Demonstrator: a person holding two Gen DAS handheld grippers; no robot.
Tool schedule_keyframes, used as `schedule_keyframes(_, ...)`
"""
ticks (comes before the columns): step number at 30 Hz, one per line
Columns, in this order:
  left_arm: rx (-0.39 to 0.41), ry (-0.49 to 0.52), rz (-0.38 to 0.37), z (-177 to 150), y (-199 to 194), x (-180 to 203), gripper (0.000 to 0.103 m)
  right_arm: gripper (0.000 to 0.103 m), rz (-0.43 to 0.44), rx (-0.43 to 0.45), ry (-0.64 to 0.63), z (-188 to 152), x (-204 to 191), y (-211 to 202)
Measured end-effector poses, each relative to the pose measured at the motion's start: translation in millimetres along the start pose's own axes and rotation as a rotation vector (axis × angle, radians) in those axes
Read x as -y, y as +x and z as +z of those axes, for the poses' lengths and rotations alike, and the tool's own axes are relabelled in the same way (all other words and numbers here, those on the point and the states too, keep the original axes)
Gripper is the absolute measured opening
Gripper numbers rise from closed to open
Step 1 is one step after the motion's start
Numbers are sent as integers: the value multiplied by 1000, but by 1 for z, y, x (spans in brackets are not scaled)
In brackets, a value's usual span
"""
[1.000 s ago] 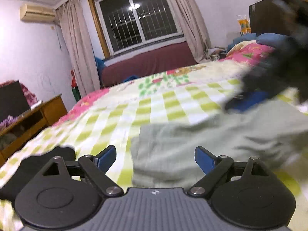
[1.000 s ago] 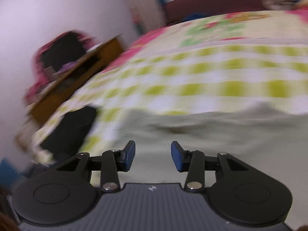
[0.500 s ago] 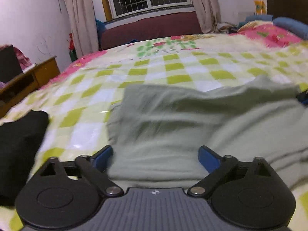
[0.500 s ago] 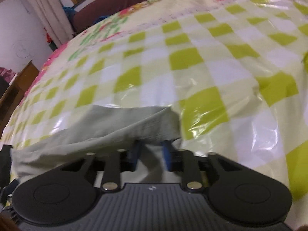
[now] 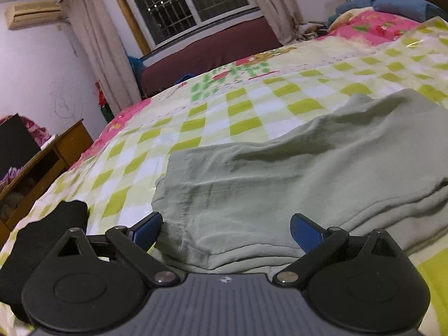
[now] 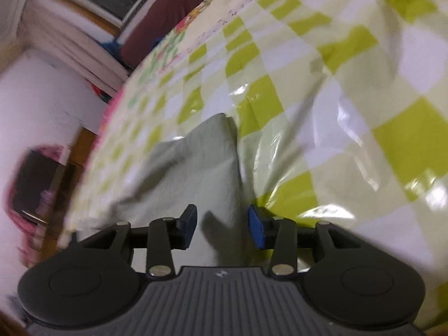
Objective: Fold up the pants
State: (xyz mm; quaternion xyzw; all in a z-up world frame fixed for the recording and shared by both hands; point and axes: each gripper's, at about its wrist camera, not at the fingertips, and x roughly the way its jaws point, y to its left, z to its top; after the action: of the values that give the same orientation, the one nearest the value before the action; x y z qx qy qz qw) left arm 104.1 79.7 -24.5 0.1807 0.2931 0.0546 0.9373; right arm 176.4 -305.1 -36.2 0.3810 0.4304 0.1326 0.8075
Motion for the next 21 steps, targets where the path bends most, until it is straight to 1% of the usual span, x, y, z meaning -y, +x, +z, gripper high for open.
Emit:
schedule_keyframes(2, 9, 11, -19, 1, -2, 2, 103, 43, 73, -41, 5, 1, 2, 3)
schedule_keyframes(3, 10, 18, -24, 2, -1, 4, 103, 43, 89, -53, -8, 2, 2, 7)
schedule_keyframes(5, 5, 35, -25, 5, 2, 7, 103, 41, 69, -66, 7, 9, 7, 22)
schedule_keyframes(6, 1, 45, -22, 6, 4, 9, 103, 40, 85, -59, 43, 12, 11, 29)
schedule_keyframes(7, -2, 52, -21, 8, 6, 10, 103, 36, 117, -42, 99, 14, 14, 35)
schedule_keyframes(9, -13, 56, -29, 11, 9, 10, 103, 14, 149, -25, 158, 15, 13, 43)
schedule_keyframes(10, -27, 60, -43, 13, 12, 11, 103, 7, 151, -25, 154, 13, 8, 47)
schedule_keyframes(12, -57, 80, -50, 14, 17, 15, 103, 7, 154, -3, 139, 10, 2, 44)
schedule_keyframes(15, -66, 109, -55, 17, 14, 22, 103, 5, 175, 55, 184, 10, 18, 22)
schedule_keyframes(16, -69, 109, -78, 18, 10, 25, 103, 5, 172, 62, 200, 12, 27, 16)
schedule_keyframes(18, -68, 109, -150, 21, -2, 36, 103, 5, 129, 87, 212, 16, 43, -3)
schedule_keyframes(19, -57, 131, -179, 21, -10, 46, 103, 5, 107, 105, 219, 18, 52, -15)
schedule_keyframes(21, -23, 199, -206, 24, -27, 68, 103, 5, 80, 128, 234, 19, 65, -32)
